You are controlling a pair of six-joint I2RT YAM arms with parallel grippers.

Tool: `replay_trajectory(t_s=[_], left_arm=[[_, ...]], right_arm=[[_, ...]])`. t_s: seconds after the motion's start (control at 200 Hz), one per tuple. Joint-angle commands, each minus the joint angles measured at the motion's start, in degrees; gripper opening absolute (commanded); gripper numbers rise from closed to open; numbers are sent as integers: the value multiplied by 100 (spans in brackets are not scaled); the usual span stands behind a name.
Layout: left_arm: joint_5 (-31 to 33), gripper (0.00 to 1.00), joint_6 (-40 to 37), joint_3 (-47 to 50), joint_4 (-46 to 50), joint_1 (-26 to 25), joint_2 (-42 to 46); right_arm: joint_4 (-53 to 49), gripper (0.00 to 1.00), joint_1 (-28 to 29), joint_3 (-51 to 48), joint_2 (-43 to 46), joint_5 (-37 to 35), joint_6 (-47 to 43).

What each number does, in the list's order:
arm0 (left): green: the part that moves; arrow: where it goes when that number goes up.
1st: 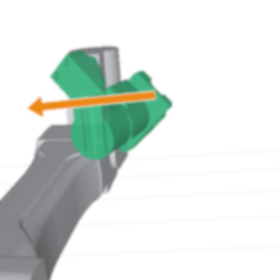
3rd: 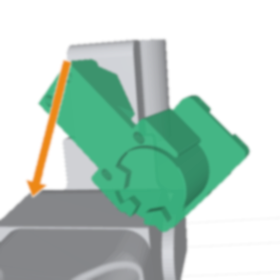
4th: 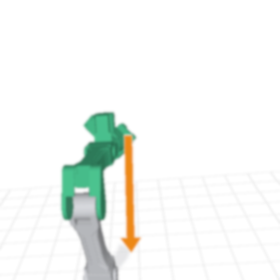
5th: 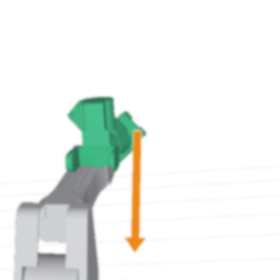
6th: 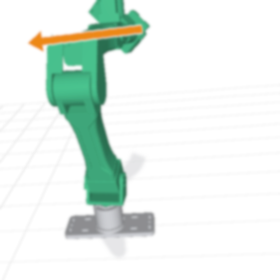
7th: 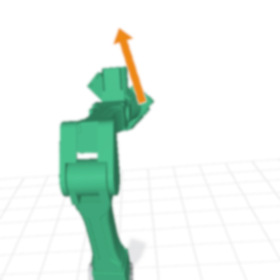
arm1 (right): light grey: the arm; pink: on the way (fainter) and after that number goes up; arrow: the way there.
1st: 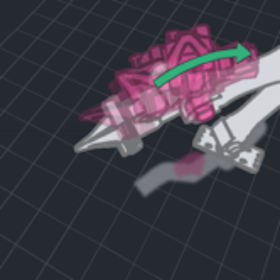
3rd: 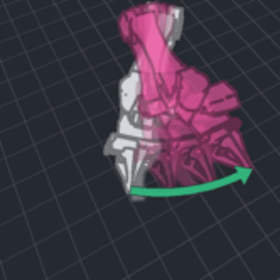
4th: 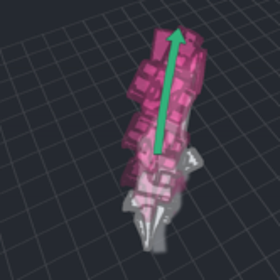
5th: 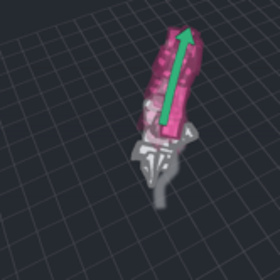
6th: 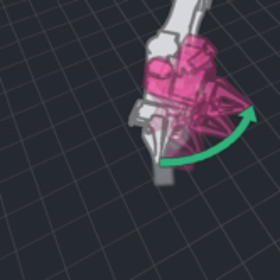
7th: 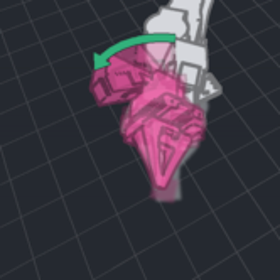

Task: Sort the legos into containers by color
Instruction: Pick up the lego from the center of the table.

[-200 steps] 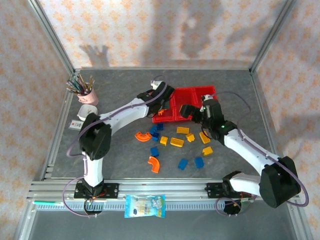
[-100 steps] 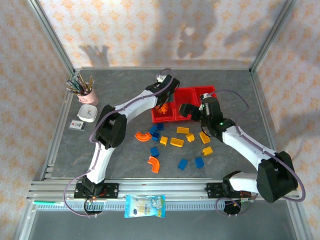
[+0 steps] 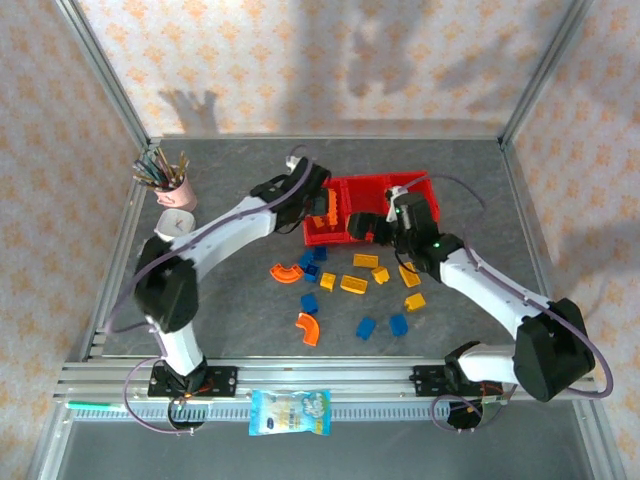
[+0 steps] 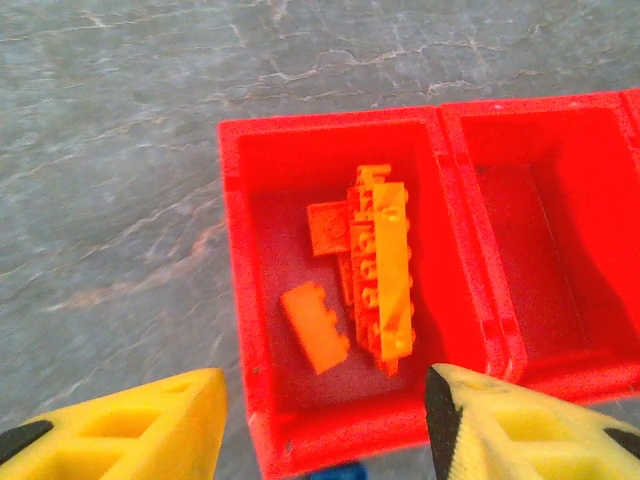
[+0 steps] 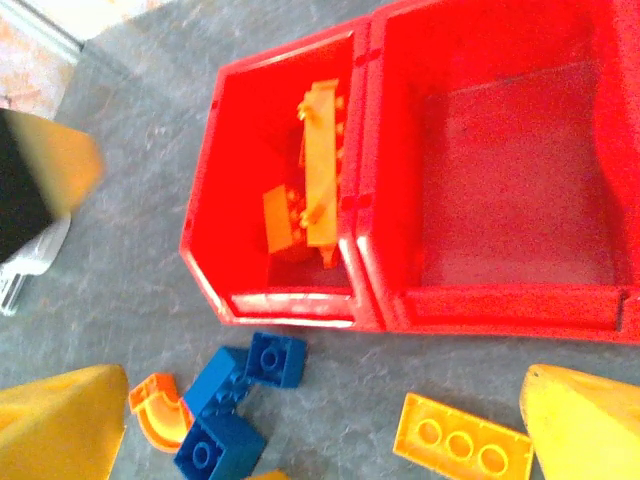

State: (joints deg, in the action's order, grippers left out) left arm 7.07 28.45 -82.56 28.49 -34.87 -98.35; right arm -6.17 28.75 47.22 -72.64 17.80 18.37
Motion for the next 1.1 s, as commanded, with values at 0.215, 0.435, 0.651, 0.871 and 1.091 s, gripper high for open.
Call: replay_trajectory(t_s=[0.215,0.435,0.651,0.871,1.091], left_arm=[[41,69,-201,2190,139,-20,1577],[-127,77,-6,3325,-84,-25,2003],[-183,83,201,3502,-520,-4,1615],[77,85,1522,3530,-661,80,1231],[-106,80,2894,3802,-1440,95,1300]], right_arm=[[-157,100,741,-92,100,-191,265],[69,100,1112,-372,160,-317,721],[248,100,1254,-538,211,-371,934],[253,100,1273,-618,259,-483,925],[276,100,1273,-550,130,-514,734]])
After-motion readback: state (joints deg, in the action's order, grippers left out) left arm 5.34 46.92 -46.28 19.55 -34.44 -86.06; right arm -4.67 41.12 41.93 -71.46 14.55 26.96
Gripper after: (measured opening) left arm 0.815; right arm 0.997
